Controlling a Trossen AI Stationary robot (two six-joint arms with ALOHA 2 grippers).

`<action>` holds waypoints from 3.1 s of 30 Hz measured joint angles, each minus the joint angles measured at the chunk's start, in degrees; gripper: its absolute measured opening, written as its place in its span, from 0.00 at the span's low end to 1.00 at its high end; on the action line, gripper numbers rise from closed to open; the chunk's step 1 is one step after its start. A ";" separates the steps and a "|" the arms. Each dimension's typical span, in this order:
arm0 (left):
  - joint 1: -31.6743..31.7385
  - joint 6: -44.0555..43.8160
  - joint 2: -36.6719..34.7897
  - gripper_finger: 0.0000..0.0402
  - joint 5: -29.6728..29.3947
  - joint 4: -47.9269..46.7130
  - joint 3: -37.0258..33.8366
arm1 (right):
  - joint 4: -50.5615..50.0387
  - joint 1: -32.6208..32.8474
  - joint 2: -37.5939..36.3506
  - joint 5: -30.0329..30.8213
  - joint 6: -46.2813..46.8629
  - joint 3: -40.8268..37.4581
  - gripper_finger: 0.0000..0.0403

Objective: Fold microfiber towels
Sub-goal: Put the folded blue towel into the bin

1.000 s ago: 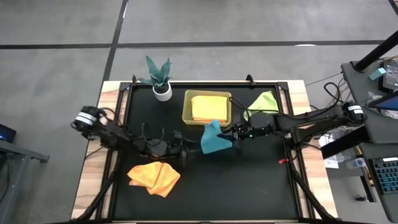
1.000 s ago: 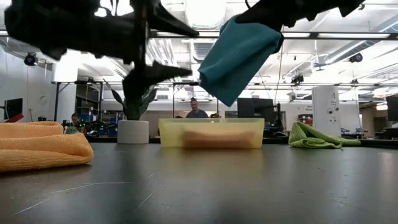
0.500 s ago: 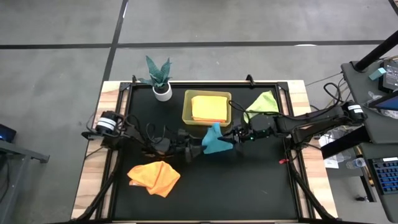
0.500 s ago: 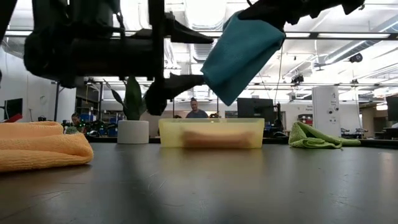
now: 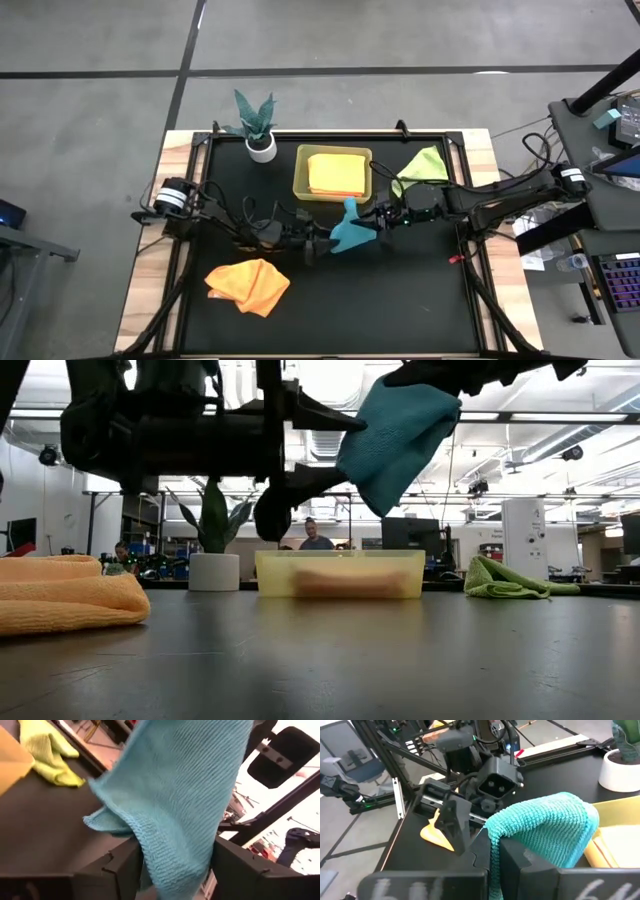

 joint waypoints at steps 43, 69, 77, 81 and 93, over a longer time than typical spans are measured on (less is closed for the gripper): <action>-1.90 1.53 12.37 0.51 11.72 15.16 13.14 | -6.92 4.33 -8.69 -8.05 -2.92 0.00 0.02; 12.29 8.08 -8.22 0.00 8.86 -21.59 4.99 | -9.31 -0.50 1.22 21.00 -2.24 0.37 0.02; 21.19 18.14 -17.27 0.00 8.96 -42.08 6.73 | -3.30 -11.88 10.25 20.94 -6.61 2.83 0.02; 25.81 19.84 -16.47 0.00 9.21 -42.95 6.95 | -2.99 -16.06 14.86 20.50 -8.48 5.35 0.02; 31.63 19.51 -7.20 0.00 12.15 -43.53 9.20 | -8.56 -21.02 27.82 20.68 -9.01 13.15 0.02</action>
